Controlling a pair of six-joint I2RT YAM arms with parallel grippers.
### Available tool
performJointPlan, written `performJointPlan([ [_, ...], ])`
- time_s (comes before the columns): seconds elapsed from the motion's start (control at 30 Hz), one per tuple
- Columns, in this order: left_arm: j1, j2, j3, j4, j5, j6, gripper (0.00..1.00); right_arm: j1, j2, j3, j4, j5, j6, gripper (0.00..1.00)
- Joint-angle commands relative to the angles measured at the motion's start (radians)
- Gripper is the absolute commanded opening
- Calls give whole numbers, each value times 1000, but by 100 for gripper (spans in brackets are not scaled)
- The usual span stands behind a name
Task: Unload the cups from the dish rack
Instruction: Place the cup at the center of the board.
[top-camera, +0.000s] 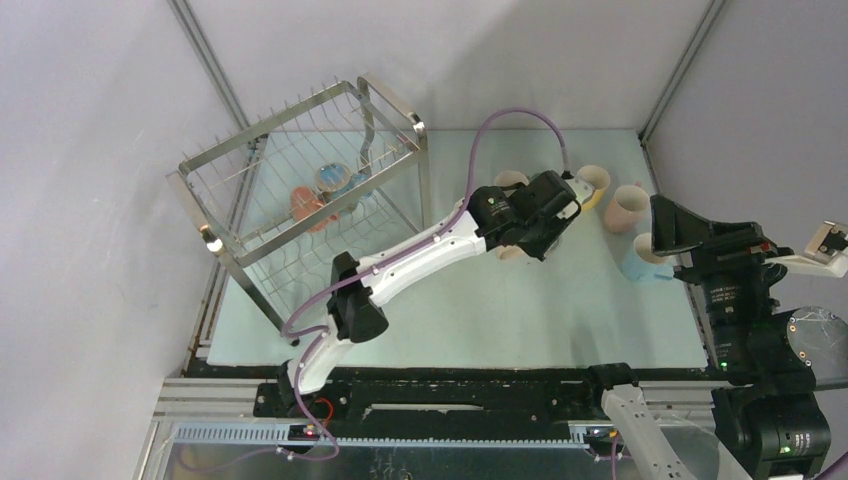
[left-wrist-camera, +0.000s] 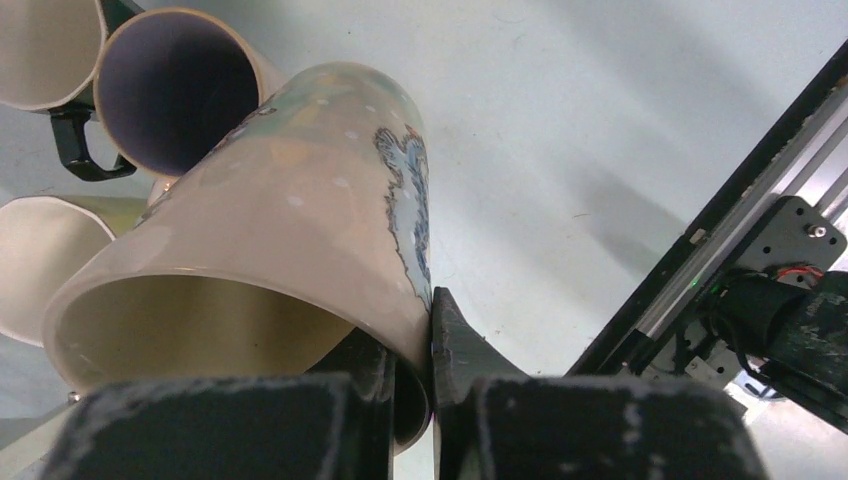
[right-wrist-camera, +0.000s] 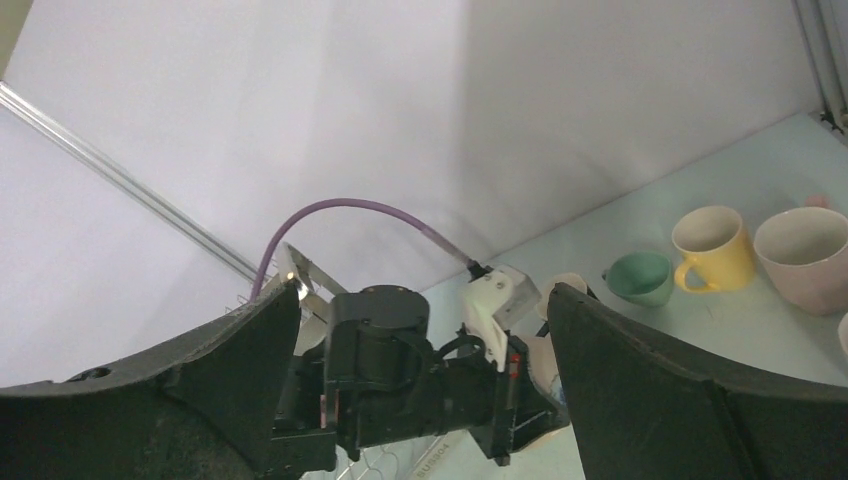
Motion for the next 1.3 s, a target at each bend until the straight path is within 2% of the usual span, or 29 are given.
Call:
performJointPlan([
  [0.0, -10, -9, 98, 112, -36, 75, 0, -4, -6, 3, 3, -20, 20, 100],
  [0.47, -19, 49, 30, -15, -146, 97, 0, -4, -6, -53, 24, -46, 38, 100],
  [1.27, 20, 102, -35, -110, -115, 130, 0, -4, 5, -103, 60, -67, 45, 100],
])
